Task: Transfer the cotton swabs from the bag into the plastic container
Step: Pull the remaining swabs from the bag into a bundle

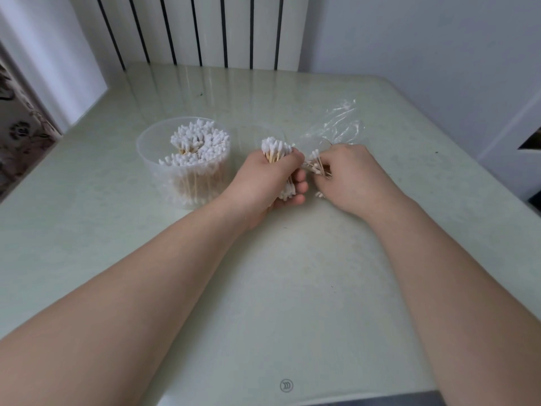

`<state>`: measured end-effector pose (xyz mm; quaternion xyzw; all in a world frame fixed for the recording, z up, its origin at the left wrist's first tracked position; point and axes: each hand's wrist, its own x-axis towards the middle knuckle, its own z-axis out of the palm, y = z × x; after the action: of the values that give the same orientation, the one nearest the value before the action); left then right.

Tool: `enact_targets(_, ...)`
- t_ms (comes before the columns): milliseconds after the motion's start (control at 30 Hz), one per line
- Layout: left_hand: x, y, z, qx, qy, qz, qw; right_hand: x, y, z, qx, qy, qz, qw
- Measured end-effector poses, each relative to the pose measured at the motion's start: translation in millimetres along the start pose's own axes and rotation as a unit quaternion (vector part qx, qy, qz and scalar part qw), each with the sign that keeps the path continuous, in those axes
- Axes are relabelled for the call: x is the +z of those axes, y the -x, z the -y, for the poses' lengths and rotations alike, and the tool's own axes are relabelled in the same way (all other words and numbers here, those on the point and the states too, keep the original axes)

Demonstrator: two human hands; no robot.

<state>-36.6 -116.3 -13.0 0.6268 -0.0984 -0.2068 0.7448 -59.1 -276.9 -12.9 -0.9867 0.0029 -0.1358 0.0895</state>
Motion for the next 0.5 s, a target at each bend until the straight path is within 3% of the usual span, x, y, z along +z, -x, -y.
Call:
enact_targets(300, 1, -4, 4, 0.014, 0.011, -0.048, 0.999, -12, 6, -1, 0.036, -0.139, -0.125, 0.982)
enact_targets(500, 0, -6, 6, 0.023, 0.009, -0.043, 0.999, -19, 6, 3, 0.11, -0.38, -0.188, 0.899)
